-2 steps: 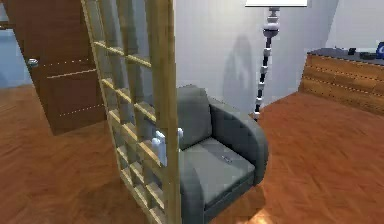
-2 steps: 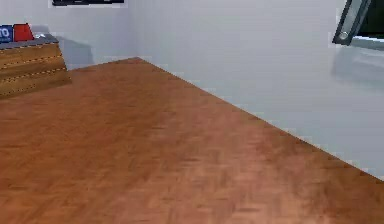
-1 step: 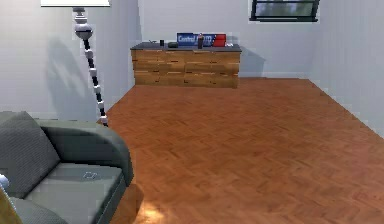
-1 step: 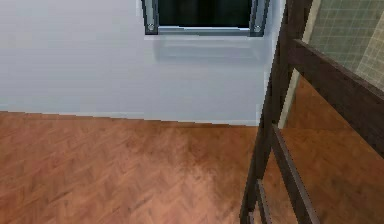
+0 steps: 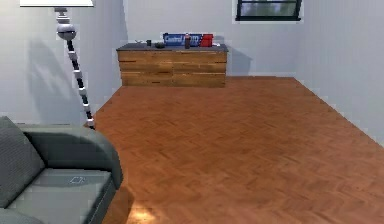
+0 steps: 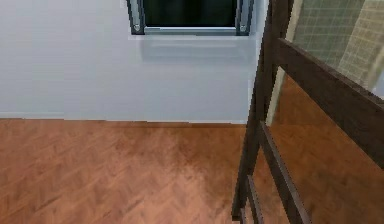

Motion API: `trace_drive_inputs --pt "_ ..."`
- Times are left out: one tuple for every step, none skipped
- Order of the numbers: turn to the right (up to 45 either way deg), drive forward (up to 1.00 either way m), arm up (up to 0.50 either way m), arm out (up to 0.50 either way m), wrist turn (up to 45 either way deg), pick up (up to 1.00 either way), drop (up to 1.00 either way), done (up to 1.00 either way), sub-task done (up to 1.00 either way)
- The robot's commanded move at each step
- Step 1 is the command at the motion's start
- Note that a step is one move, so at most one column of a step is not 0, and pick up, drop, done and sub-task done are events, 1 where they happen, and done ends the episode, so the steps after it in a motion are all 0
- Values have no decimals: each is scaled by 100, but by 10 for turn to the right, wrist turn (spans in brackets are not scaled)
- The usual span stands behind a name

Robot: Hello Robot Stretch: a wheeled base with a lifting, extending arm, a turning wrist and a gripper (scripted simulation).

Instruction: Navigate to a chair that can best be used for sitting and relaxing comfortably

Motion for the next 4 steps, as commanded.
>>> trace_drive_inputs --pt "0 10 0 0 0 0 0 0 0" --pt "-450 0 0 0 0 0 0 0 0" --pt "-450 0 0 0 0 0 0 0 0" --pt "-150 0 0 0 0 0 0 0 0"
